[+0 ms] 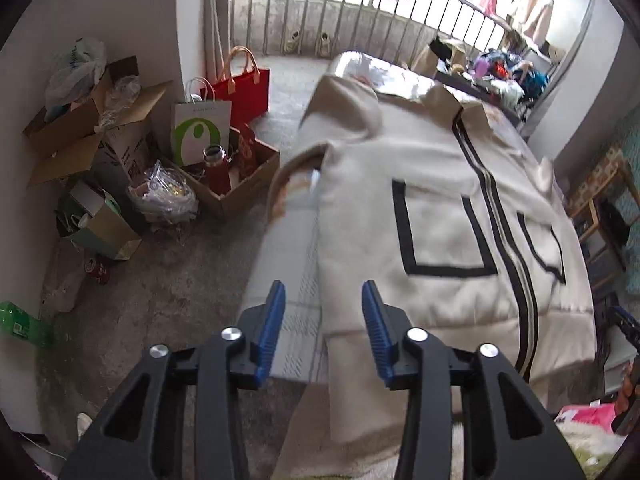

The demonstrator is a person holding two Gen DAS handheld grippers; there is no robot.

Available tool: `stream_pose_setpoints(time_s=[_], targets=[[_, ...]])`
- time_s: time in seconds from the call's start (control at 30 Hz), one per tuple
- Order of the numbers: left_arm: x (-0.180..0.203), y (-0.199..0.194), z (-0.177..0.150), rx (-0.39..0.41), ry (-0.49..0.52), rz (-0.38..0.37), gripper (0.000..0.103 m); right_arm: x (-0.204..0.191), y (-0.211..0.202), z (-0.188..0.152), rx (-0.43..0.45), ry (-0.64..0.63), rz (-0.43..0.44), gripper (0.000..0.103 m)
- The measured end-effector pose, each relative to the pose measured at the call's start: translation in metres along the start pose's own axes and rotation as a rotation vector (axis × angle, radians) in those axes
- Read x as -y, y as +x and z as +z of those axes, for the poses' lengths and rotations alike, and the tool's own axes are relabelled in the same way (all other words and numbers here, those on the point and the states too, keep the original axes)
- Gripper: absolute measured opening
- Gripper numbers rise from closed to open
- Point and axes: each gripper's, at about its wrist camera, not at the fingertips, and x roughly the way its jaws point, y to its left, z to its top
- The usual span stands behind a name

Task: Fold large clothes

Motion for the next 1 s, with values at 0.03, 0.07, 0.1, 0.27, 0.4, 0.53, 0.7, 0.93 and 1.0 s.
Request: stream_pose_setpoints(time_s=[0.03, 0.07, 0.1, 0.27, 0.4, 0.53, 0.7, 0.93, 1.0], targets=[[-0.005, 0.001, 0.011, 0.022, -0.019, -0.002, 0.048, -0.012, 0.002, 0.012, 0.02, -0.021, 0.02, 0.076], [-0.012, 0.003, 0.021, 0.045, -0.043, -0.006, 0.051, -0.023, 0.006, 0.024, 0.035, -0.04, 0.045, 0.083], [-0.021, 0.009, 0.031, 0.063, -0.072, -0.011, 0.052, -0.035, 0.012, 0.035, 0.044, -0.059, 0.07, 0.086], [-0.079, 0.066, 0.067, 0.02, -0.279, -0.109, 0.054, -0.108, 0.066, 0.083, 0.013, -0.178, 0.146, 0.086], [-0.138, 0.13, 0.067, -0.078, -0.559, -0.273, 0.054, -0.156, 0.114, 0.104, -0.068, -0.212, 0.207, 0.086], [-0.183, 0.201, 0.037, -0.223, -0.875, -0.499, 0.056, -0.184, 0.145, 0.11, -0.135, -0.251, 0.198, 0.086], [-0.197, 0.277, -0.023, -0.362, -1.202, -0.74, 0.063, -0.194, 0.169, 0.11, -0.213, -0.264, 0.155, 0.086], [-0.193, 0.339, -0.085, -0.422, -1.59, -0.962, 0.068, -0.2, 0.192, 0.11, -0.29, -0.276, 0.098, 0.086], [-0.192, 0.352, -0.081, -0.437, -1.587, -0.987, 0.072, -0.203, 0.198, 0.11, -0.3, -0.288, 0.085, 0.086]])
